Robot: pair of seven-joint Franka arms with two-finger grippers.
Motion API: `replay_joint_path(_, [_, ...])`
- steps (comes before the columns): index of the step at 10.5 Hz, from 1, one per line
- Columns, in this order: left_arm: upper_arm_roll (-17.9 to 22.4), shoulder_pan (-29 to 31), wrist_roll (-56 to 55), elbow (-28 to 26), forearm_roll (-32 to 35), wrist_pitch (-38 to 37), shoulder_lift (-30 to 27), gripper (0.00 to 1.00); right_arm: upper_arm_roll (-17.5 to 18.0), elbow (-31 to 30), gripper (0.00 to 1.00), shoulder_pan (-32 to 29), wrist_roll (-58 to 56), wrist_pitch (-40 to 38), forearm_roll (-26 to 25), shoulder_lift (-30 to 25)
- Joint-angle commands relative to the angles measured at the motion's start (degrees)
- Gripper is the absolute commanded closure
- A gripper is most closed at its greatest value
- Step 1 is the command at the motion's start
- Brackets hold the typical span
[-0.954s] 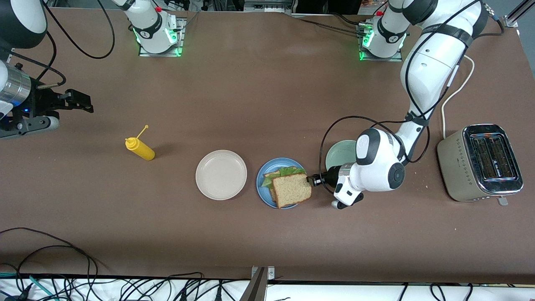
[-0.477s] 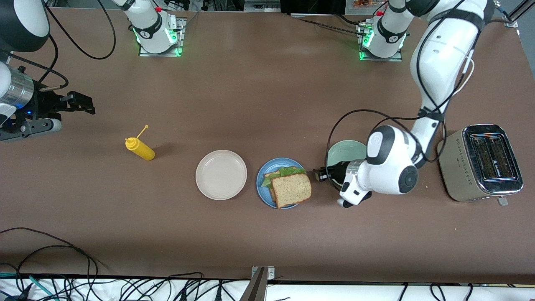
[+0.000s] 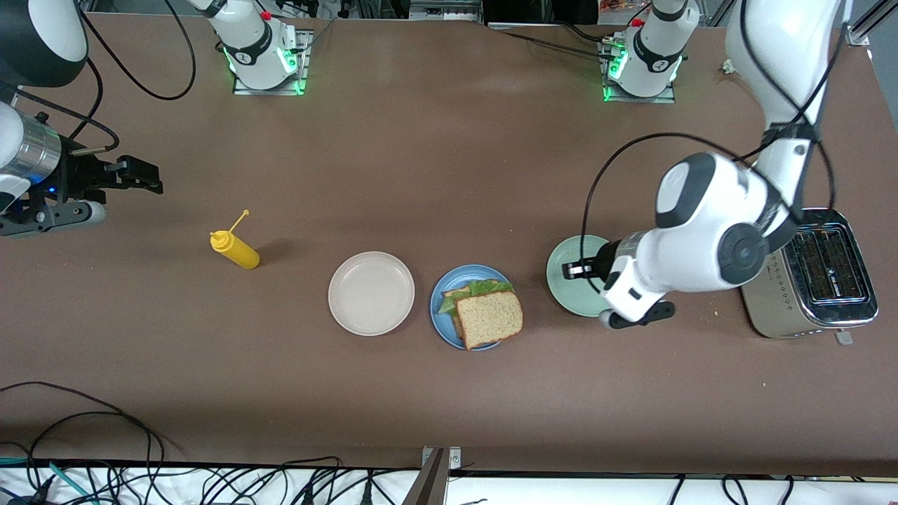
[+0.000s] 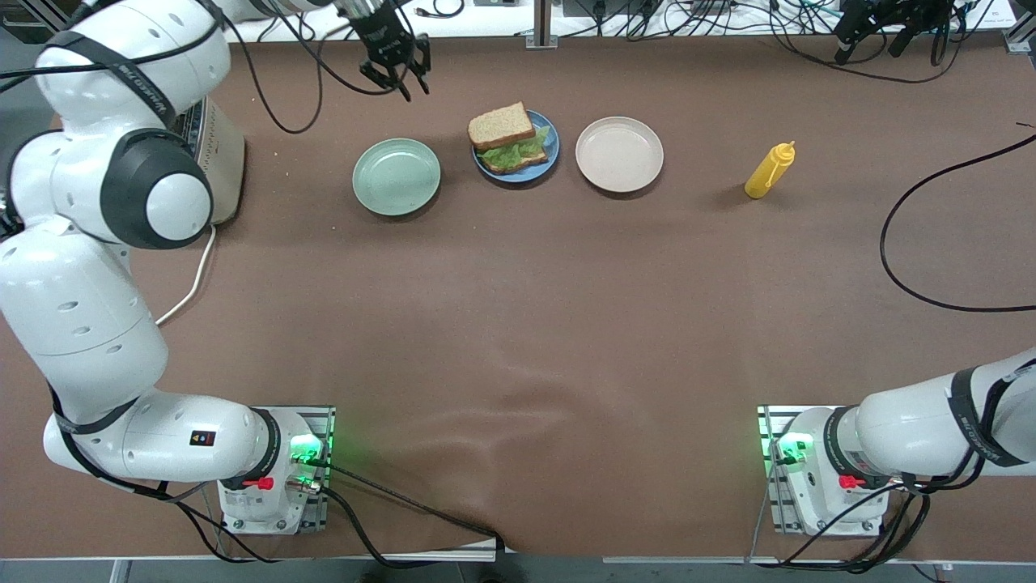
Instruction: Make sandwich in blue plate with both arms
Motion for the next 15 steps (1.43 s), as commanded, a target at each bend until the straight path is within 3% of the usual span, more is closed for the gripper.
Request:
replay_joint_path(1, [4.74,-0.55,-0.15,-4.71,1.42,-4.01,-8.88,0.52,0.78,0.64,0.0,-0.42,4.32,0.28,-0.21,0.28])
replay_joint_path(2, [5.45,-0.55,-0.15,-6.37,1.86,-5.69,-12.21,0.47,0.87,0.9,0.0,0.36,5.37,0.54,-0.3,0.63])
replay_joint_path(3, [5.98,-0.55,-0.06,-8.47,5.26,-6.84,-15.9,0.0,0.87,0.9,0.0,0.46,5.73,0.63,-0.3,0.98])
replay_joint_path(6, [5.99,-0.11,-0.06,-11.84,8.63,-9.03,-22.69,0.0,0.87,0.99,0.0,0.46,5.74,1.16,-3.01,1.07])
replay_joint_path(9, [5.99,0.33,4.47,-12.1,14.41,-13.16,-27.52,0.0,0.87,0.82,0.0,0.54,6.0,1.95,-1.63,0.98])
replay_joint_path(12, [6.16,4.01,15.55,-12.1,15.14,-13.44,-31.04,0.0,0.87,0.55,0.0,0.54,8.19,2.22,-1.62,0.89])
replay_joint_path(15, [9.31,4.37,17.34,-12.19,15.05,-13.96,-32.8,0.0,0.87,0.64,0.0,0.54,8.11,2.04,-1.62,0.89])
